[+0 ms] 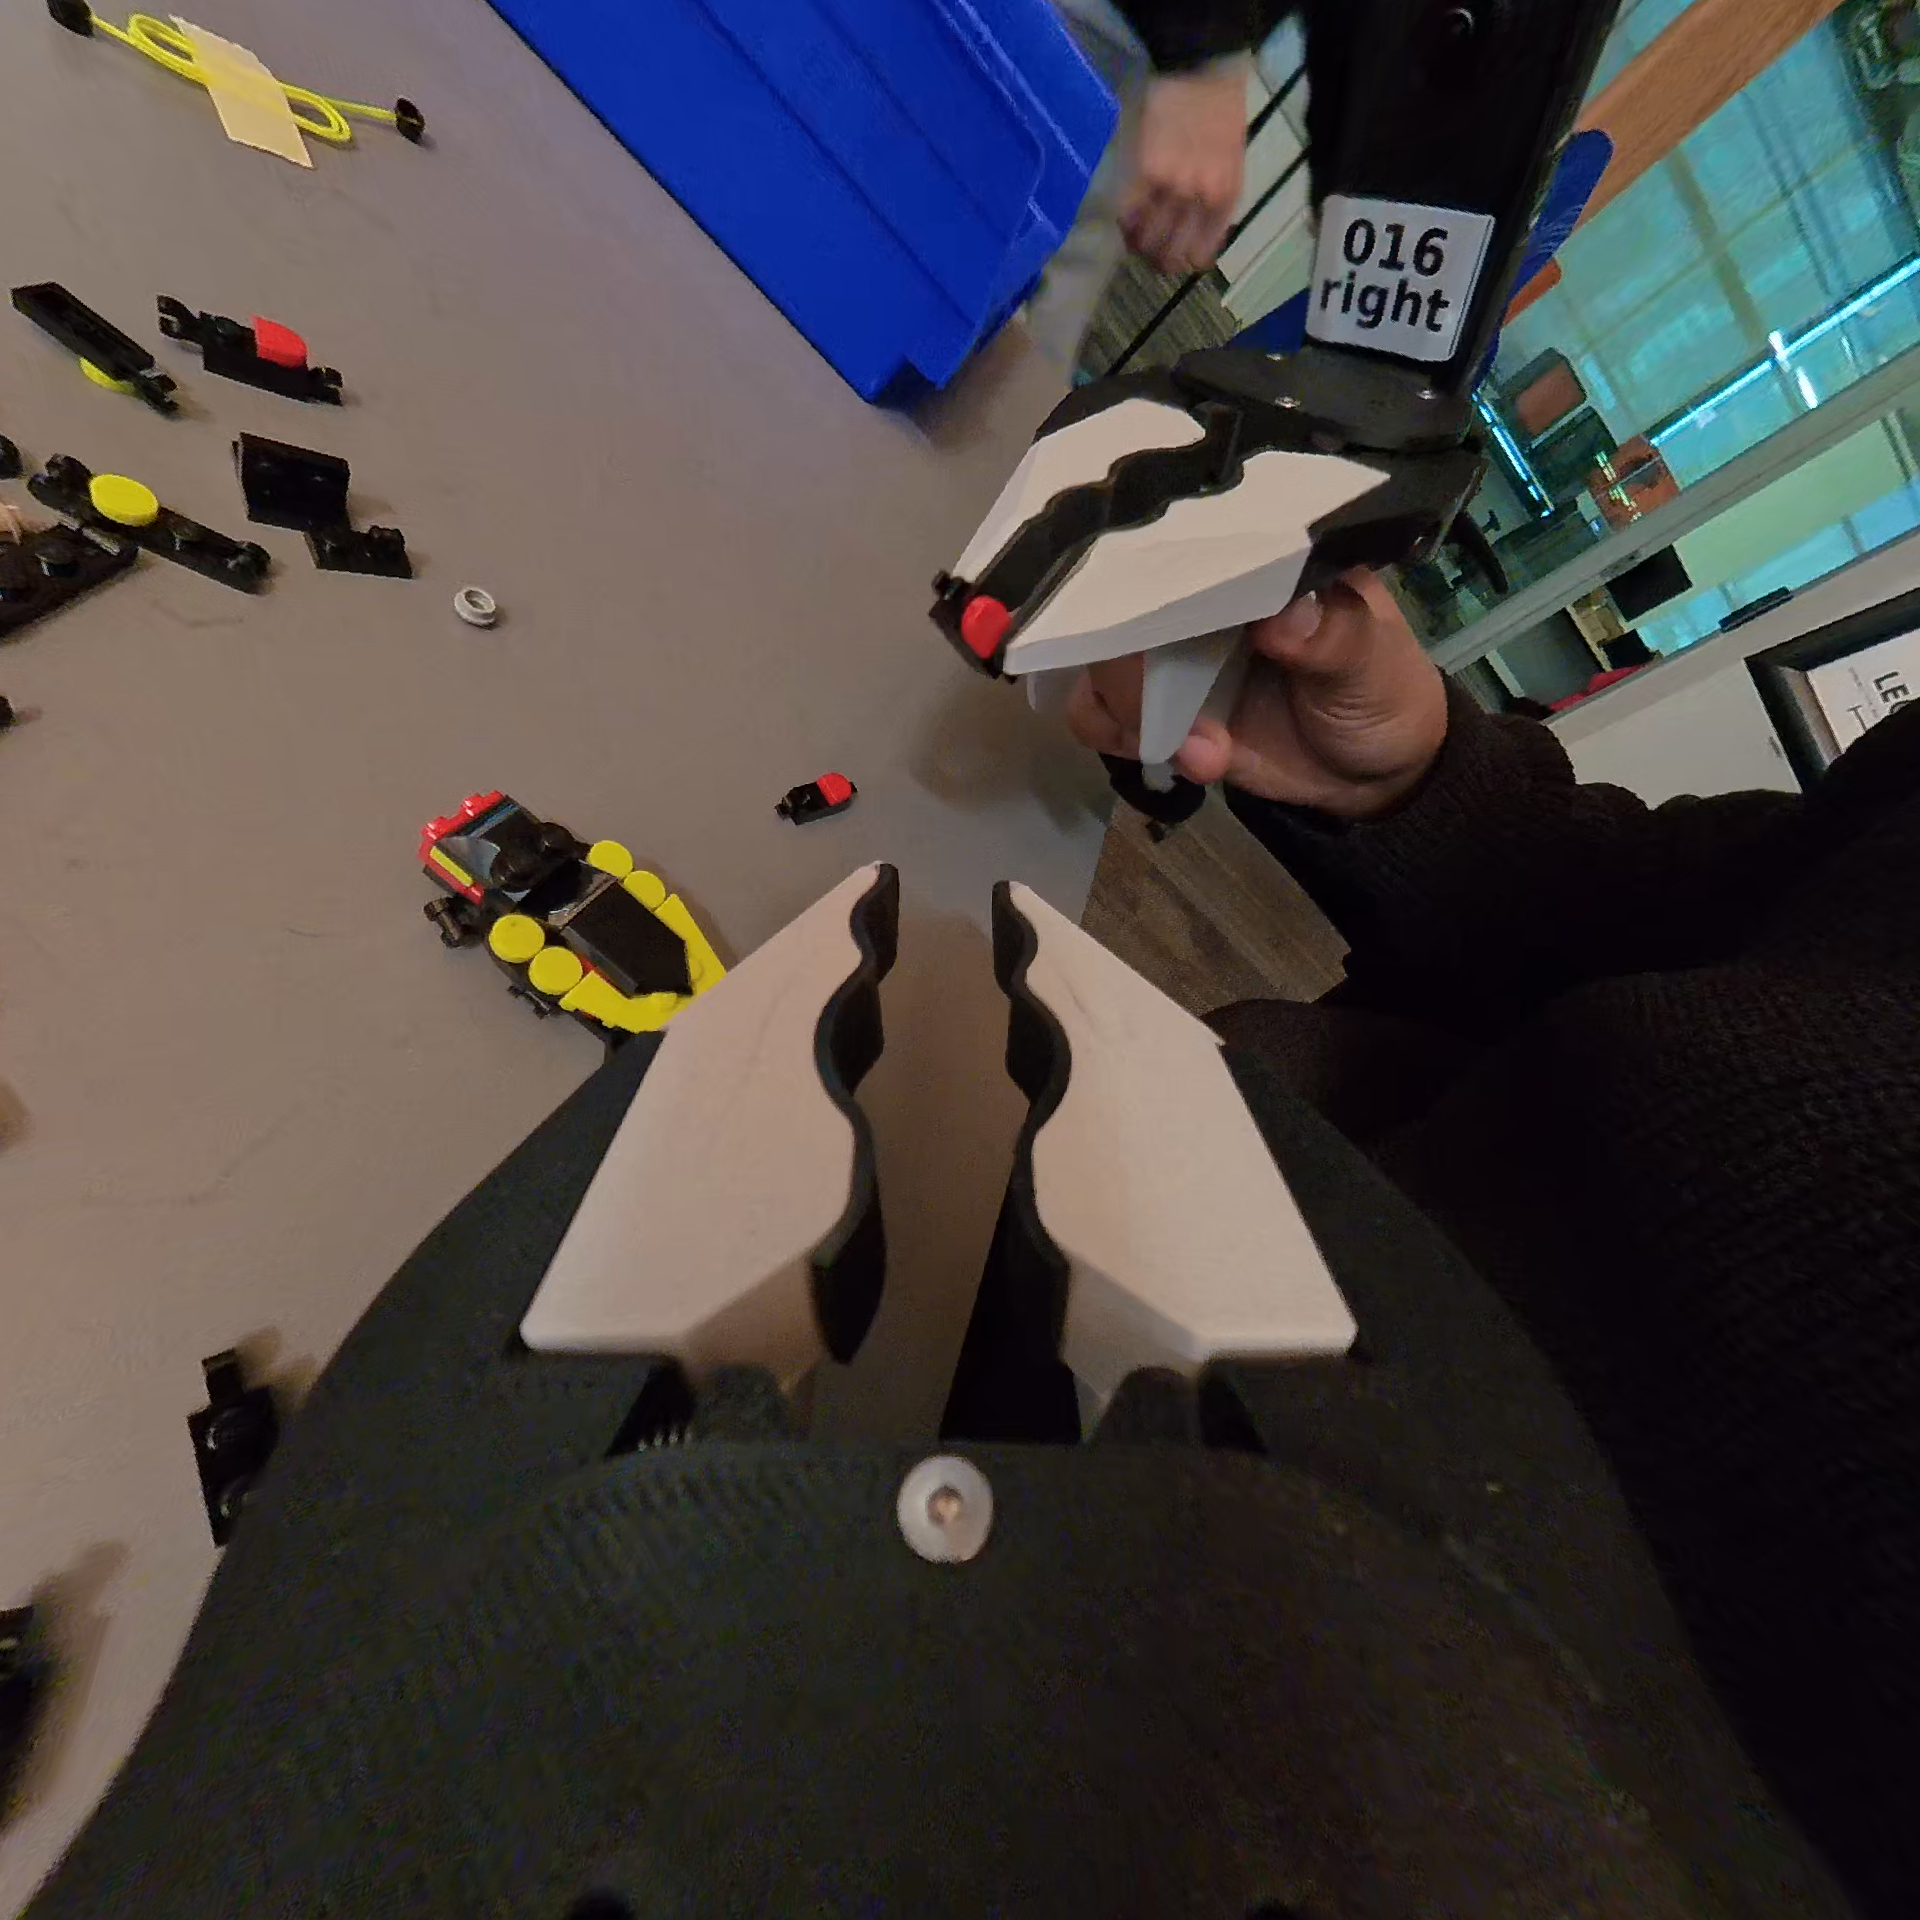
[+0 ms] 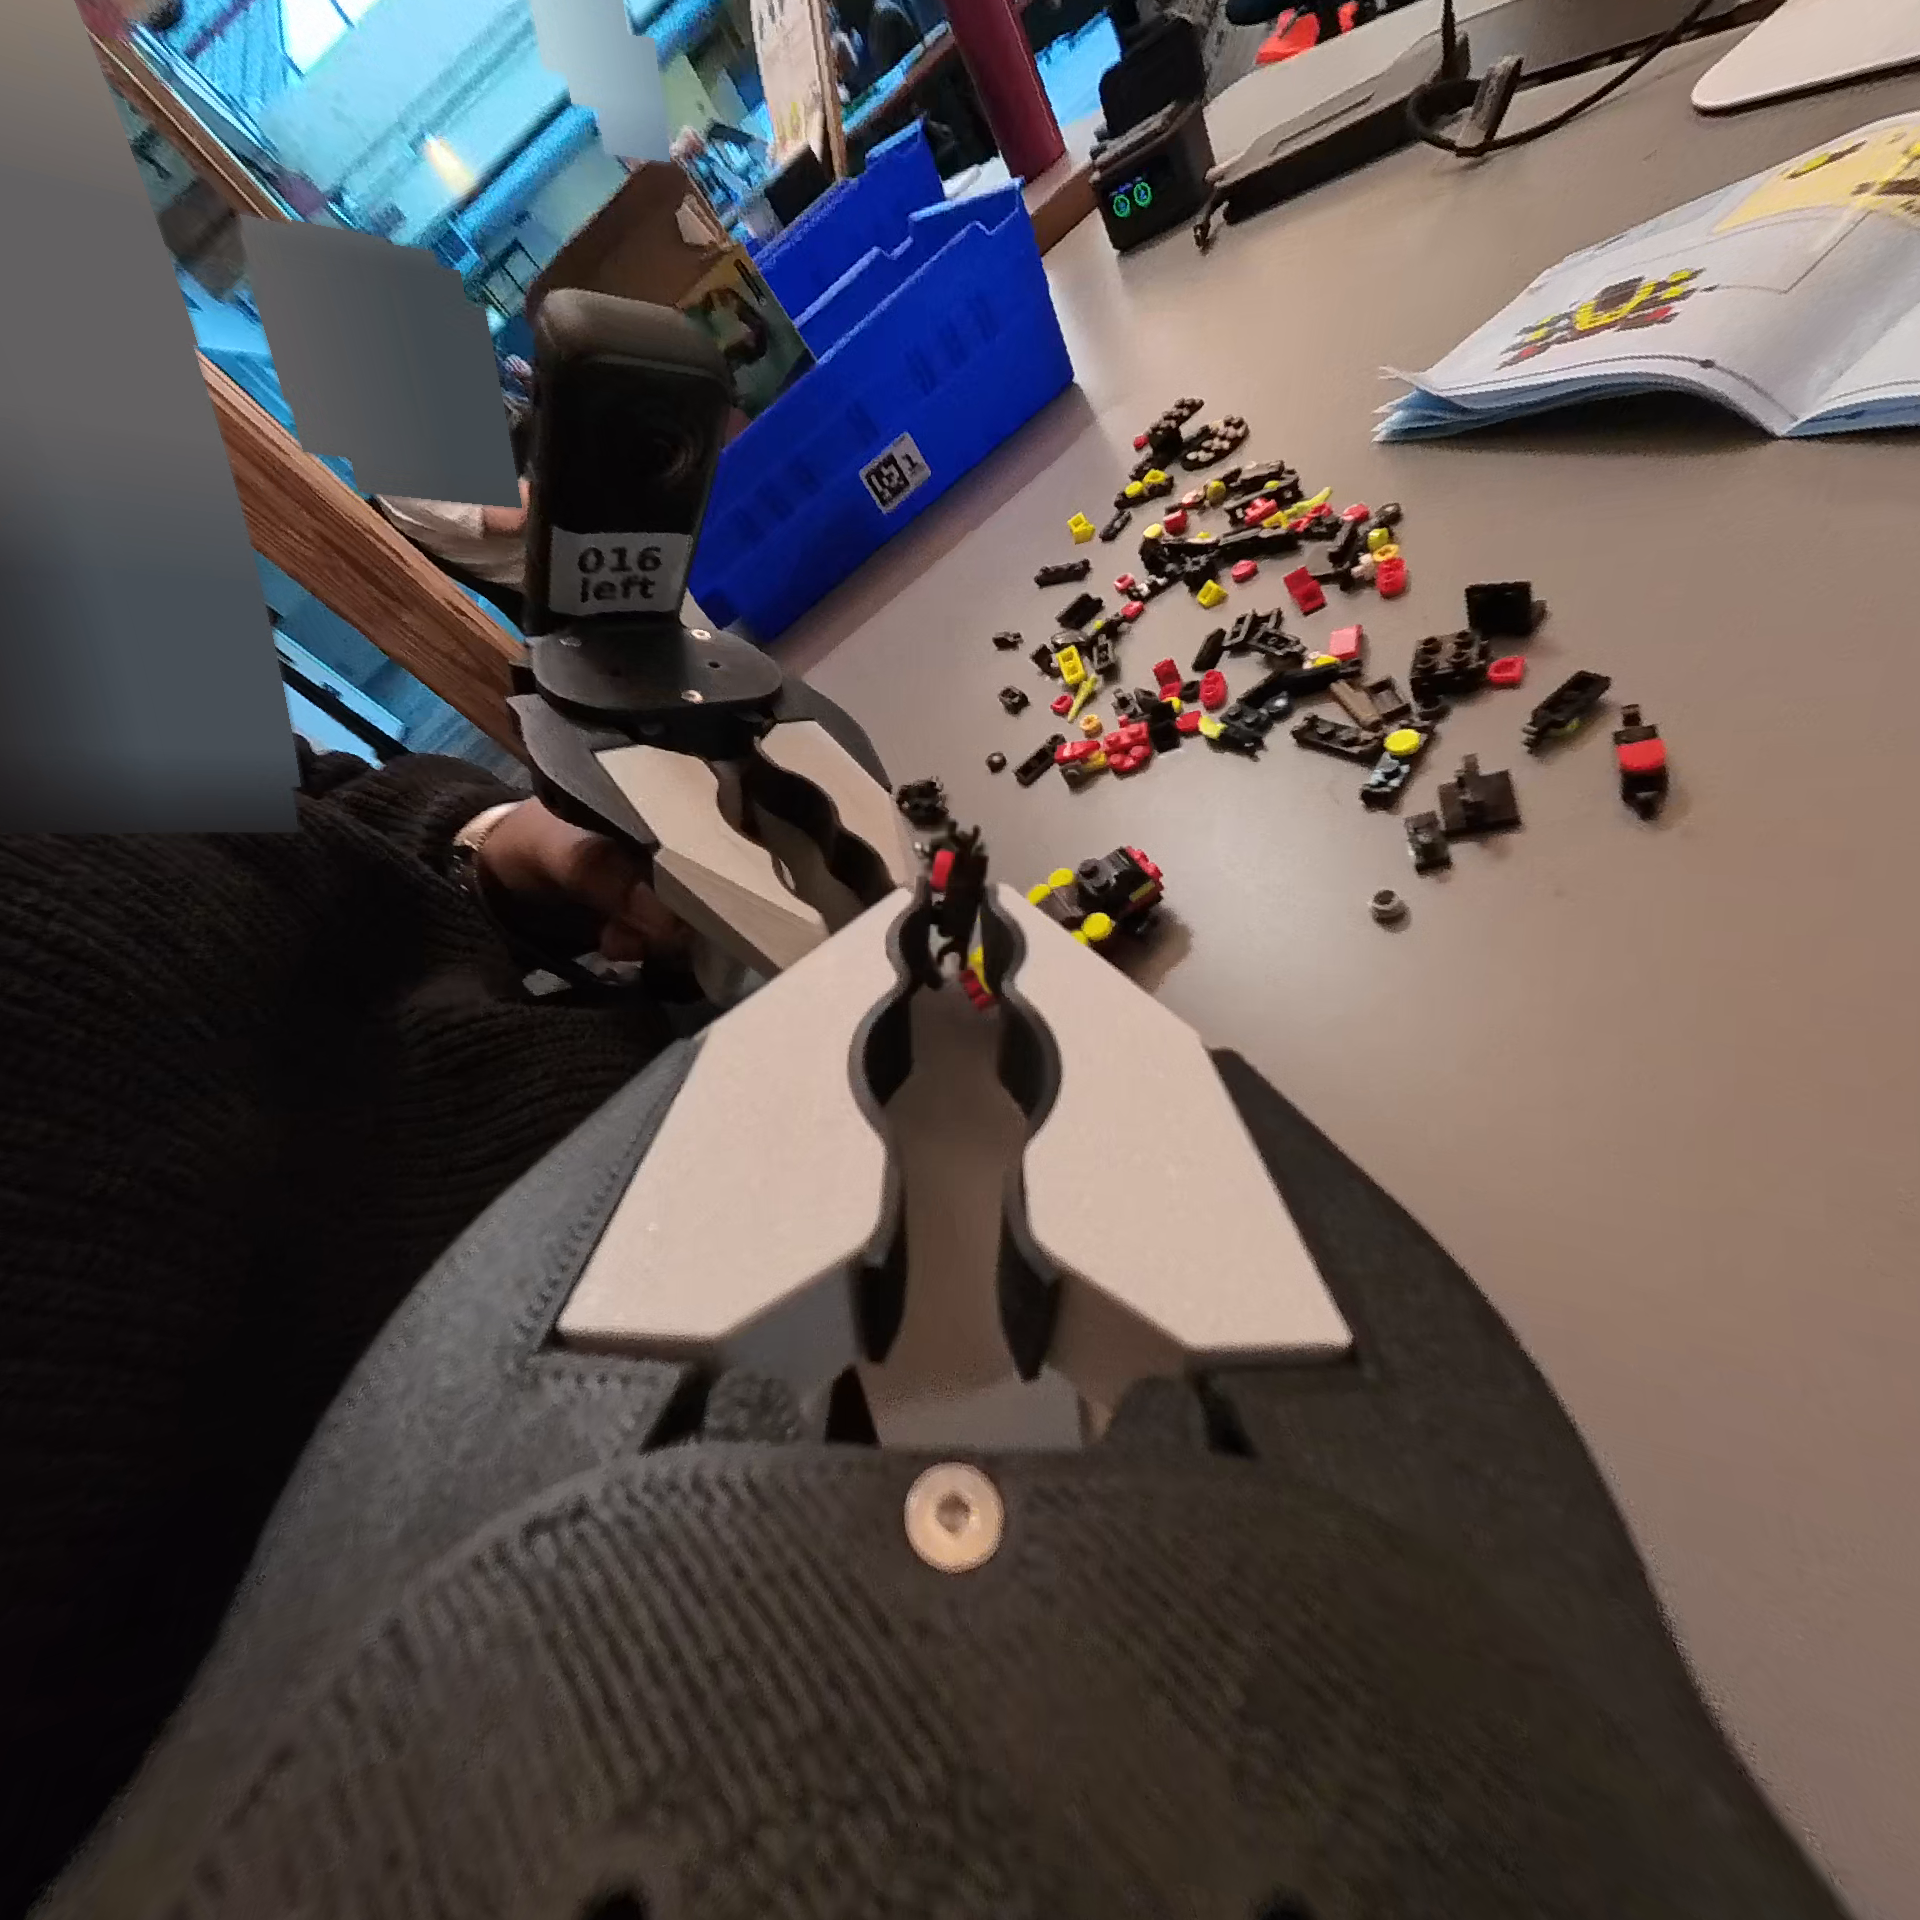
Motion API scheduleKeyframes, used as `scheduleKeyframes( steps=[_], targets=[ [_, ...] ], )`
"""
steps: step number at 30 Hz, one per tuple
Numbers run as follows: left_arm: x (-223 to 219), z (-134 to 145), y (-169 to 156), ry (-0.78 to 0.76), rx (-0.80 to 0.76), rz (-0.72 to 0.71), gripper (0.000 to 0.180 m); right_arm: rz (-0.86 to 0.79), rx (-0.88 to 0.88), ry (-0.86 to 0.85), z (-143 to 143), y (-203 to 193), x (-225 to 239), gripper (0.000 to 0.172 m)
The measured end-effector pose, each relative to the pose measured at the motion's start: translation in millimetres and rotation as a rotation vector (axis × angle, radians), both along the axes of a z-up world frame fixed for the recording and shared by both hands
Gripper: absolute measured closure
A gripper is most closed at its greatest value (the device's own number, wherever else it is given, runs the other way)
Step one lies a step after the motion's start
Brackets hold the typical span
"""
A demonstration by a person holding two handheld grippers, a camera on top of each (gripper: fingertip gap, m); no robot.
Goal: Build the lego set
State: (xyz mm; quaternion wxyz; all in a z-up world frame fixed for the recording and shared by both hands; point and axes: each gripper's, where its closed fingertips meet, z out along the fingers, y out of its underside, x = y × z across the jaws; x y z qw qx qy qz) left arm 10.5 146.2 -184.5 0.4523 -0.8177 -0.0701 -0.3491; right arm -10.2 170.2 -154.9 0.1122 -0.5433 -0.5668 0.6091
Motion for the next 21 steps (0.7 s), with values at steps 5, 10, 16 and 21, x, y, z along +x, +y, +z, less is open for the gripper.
scheduleKeyframes(
  steps=[5,10,16,21],
  targets=[
    [-3.4,4.9,2.6,0.002,0.030,0.030,0.153,0.041,-0.255,0.013,17.5,-11.9,-0.6,0.164],
    [-2.5,30.8,3.7,0.013,0.174,0.030,0.141,0.157,-0.523,-0.060,25.7,-21.9,8.0,0.165],
    [19.4,60.2,-6.2,-0.032,0.328,-0.090,0.144,0.384,-0.929,-0.165,45.8,-38.9,24.0,0.164],
    [33.2,78.0,-15.6,-0.065,0.412,-0.163,0.158,0.542,-1.007,-0.269,46.9,-63.3,38.0,0.164]
  ],
)
